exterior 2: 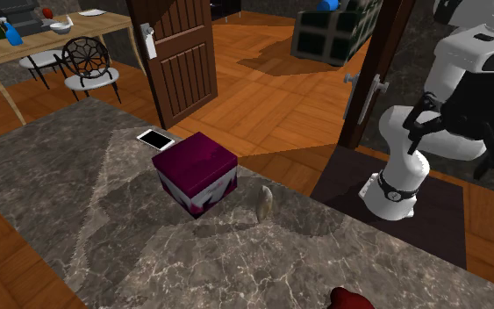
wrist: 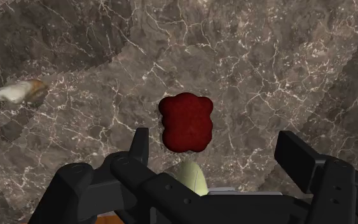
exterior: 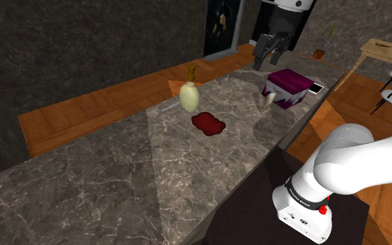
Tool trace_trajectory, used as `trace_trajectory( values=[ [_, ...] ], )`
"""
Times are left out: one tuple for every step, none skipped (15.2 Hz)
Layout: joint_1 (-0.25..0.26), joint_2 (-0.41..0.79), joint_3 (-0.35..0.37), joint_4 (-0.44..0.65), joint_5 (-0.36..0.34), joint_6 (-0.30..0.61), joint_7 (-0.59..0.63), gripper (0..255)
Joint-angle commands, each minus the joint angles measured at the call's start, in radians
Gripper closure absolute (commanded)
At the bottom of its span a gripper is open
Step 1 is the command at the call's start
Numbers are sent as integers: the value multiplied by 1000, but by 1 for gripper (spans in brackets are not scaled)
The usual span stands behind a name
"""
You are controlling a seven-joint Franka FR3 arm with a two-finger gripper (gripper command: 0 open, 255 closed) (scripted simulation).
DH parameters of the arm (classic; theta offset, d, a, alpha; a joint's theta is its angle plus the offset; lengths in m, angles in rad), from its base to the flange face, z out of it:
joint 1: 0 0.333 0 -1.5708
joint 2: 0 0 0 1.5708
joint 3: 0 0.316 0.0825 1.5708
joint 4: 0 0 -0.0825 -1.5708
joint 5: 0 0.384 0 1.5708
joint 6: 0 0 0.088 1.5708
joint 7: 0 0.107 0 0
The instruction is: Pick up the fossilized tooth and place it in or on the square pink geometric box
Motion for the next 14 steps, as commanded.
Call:
trace_trajectory(
  values=[
    [0, 0, 0, 0, 0, 0, 0, 0],
    [-7, 1, -16, -19, -12, 19, -15, 0],
    [-14, 3, -32, -38, -25, 38, -30, 0],
    [-22, 7, -48, -55, -37, 57, -46, 0],
    [-29, 11, -65, -72, -50, 77, -61, 0],
    [-37, 17, -82, -87, -62, 97, -75, 0],
    [-44, 24, -99, -102, -75, 117, -90, 0],
    [-52, 32, -116, -115, -87, 138, -105, 0],
    [-60, 42, -133, -128, -100, 159, -120, 0],
    [-68, 52, -150, -139, -112, 180, -135, 0],
    [-76, 64, -168, -149, -124, 202, -149, 0],
    [-83, 77, -186, -158, -135, 224, -164, 0],
    [-91, 92, -204, -166, -147, 247, -179, 0],
    [-98, 108, -222, -173, -158, 269, -193, 0]
  ],
)
